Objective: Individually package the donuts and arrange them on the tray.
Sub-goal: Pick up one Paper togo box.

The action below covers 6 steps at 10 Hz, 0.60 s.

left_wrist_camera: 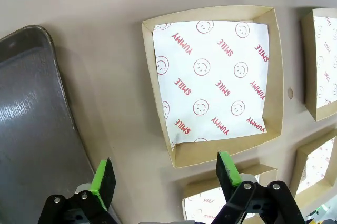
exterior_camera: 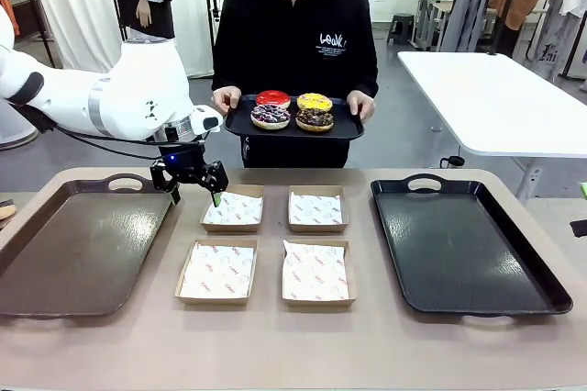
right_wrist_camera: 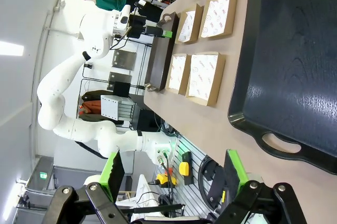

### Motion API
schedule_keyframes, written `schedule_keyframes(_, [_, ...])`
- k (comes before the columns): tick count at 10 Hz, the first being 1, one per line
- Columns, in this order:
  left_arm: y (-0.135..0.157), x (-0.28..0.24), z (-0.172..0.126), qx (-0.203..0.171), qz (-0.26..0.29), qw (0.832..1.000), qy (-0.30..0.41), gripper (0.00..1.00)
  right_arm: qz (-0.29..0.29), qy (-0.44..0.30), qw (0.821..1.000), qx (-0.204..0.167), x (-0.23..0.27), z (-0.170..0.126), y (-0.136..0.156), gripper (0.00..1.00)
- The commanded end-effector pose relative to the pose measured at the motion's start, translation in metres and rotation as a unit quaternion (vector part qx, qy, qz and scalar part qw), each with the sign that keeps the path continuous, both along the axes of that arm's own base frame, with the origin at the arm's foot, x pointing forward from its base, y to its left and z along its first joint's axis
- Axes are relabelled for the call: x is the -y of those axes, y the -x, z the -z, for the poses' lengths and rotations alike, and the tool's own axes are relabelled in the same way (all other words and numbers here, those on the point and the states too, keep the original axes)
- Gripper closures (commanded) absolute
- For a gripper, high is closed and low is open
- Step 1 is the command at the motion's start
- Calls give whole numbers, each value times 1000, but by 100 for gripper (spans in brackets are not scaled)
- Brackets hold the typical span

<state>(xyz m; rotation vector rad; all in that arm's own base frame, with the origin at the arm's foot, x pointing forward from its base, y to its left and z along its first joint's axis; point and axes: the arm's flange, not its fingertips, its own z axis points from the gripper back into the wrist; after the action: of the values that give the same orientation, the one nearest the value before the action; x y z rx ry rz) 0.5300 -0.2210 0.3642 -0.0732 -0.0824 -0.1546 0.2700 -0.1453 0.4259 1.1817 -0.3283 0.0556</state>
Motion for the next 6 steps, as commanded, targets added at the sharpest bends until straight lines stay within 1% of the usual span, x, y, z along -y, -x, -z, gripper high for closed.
schedule_keyframes(1, [0,0,0,0,0,1000,0,0,0,-11,1000,8,-1,0,-1,0])
schedule_keyframes(3, [-15,4,10,5,14,1000,-12,0,0,-11,1000,8,-1,0,-1,0])
schedule_keyframes(6, [-32,0,19,18,6,1000,-8,0,0,-11,1000,8,-1,0,-1,0])
